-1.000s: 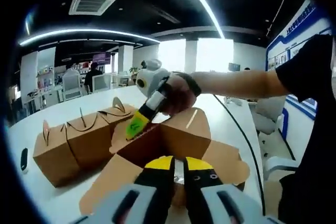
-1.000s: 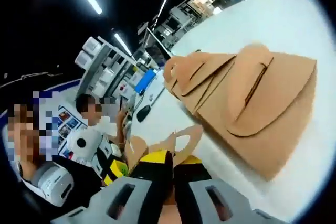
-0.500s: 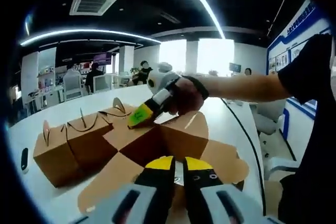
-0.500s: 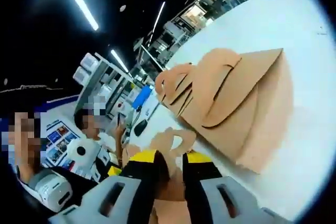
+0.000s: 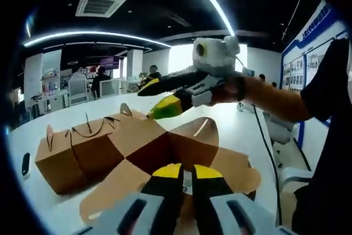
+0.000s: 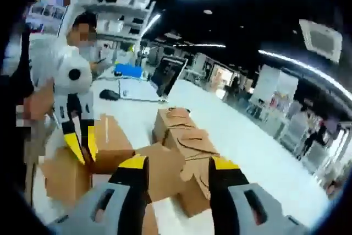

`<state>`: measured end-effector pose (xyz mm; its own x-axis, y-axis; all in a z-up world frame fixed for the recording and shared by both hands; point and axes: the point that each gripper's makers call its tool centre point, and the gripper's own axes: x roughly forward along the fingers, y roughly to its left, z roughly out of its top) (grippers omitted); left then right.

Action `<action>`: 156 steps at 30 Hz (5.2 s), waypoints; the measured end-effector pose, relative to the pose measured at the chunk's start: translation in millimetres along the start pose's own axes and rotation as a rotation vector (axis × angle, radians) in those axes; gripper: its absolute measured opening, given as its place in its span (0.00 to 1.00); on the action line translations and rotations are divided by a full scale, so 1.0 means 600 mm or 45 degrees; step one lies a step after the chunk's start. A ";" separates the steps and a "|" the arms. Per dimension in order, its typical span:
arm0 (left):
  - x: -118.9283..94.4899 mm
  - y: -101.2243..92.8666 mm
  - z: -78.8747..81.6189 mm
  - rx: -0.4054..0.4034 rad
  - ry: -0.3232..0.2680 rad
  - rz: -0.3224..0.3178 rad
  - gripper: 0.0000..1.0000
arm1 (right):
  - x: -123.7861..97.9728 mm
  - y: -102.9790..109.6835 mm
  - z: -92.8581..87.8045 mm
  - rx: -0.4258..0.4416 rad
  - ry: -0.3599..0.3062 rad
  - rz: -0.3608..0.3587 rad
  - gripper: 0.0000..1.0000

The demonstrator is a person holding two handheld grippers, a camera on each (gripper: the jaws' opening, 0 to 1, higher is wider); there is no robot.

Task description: Pick up one paper box from the group, open the paper box, and remove the item inside

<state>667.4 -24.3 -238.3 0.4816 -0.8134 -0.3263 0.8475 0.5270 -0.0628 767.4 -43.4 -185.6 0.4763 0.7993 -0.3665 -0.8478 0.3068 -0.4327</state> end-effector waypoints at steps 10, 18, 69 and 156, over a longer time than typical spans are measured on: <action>0.000 0.001 0.001 -0.009 -0.015 -0.003 0.10 | 0.050 0.068 -0.065 -0.233 0.293 0.189 0.38; 0.000 0.001 0.001 -0.019 -0.040 -0.003 0.10 | 0.052 0.088 -0.094 -0.087 0.366 0.277 0.21; -0.078 -0.012 0.047 0.031 -0.250 0.208 0.33 | -0.223 0.043 -0.069 0.736 -0.459 -0.376 0.31; 0.084 0.012 -0.101 2.064 0.541 0.573 0.04 | -0.243 0.132 -0.099 0.939 -0.462 -0.181 0.22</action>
<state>684.2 -46.9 -312.2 0.8616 -0.4279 -0.2729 0.1476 -0.3032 0.9414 644.8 -166.1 -215.3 0.5929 0.8053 -0.0066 -0.7804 0.5765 0.2422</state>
